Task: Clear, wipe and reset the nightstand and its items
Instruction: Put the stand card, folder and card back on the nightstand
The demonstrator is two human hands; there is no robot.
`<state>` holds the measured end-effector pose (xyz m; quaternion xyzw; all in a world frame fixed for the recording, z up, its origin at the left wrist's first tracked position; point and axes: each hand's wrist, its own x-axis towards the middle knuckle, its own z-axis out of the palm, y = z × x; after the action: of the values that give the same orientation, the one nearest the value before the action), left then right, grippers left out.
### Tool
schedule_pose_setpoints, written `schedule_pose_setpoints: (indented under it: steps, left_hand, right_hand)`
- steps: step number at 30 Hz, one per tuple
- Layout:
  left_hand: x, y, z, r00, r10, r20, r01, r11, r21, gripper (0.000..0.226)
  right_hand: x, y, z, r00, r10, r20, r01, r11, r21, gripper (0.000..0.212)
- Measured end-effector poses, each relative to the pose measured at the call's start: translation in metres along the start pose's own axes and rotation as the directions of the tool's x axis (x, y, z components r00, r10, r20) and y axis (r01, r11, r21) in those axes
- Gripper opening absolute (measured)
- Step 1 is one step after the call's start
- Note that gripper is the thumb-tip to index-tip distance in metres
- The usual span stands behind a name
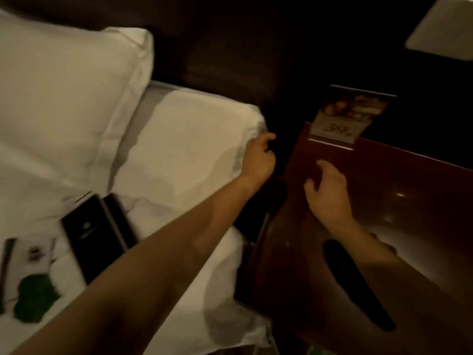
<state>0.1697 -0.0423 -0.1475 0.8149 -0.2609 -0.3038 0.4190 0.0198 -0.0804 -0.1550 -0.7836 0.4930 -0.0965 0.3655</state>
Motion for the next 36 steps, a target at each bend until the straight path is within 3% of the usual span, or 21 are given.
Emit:
schedule_pose_setpoints:
  steps: [5,10,15,18,20,25,32,36]
  left_hand:
    - [-0.055,-0.063,-0.093,0.96,-0.183,-0.21,0.19,0.982,0.015,0.041]
    - [-0.093,-0.095,-0.179,0.908,-0.174,-0.38,0.245,0.959,0.145,0.039]
    - [-0.131,-0.135,-0.245,0.834,-0.246,-0.494,0.464,0.797,0.386,0.042]
    - [-0.151,-0.162,-0.264,0.758,-0.4,-0.515,0.598,0.741,0.305,0.059]
    - [-0.16,-0.177,-0.268,0.727,-0.461,-0.509,0.622,0.756,0.204,0.07]
    - [-0.169,-0.197,-0.266,0.679,-0.596,-0.428,0.624,0.776,-0.09,0.074]
    - [-0.169,-0.207,-0.263,0.717,-0.601,-0.352,0.554,0.798,-0.235,0.063]
    - [-0.166,-0.205,-0.26,0.703,-0.633,-0.324,0.547,0.773,-0.323,0.071]
  right_hand:
    - [-0.018,-0.051,0.051,0.942,-0.234,0.241,0.283,0.939,-0.195,0.045]
    - [-0.038,-0.113,0.113,0.816,-0.324,0.478,0.479,0.843,-0.247,0.046]
    - [-0.075,-0.176,0.172,0.687,-0.393,0.611,0.611,0.768,-0.192,0.041]
    - [-0.099,-0.204,0.198,0.635,-0.437,0.637,0.648,0.751,-0.13,0.035]
    - [-0.112,-0.216,0.212,0.61,-0.44,0.659,0.652,0.751,-0.103,0.035]
    - [-0.125,-0.224,0.232,0.704,-0.368,0.608,0.546,0.827,-0.132,0.039]
    - [-0.13,-0.223,0.25,0.788,-0.243,0.566,0.397,0.903,-0.166,0.038]
    - [-0.135,-0.223,0.253,0.82,-0.212,0.532,0.329,0.935,-0.135,0.036]
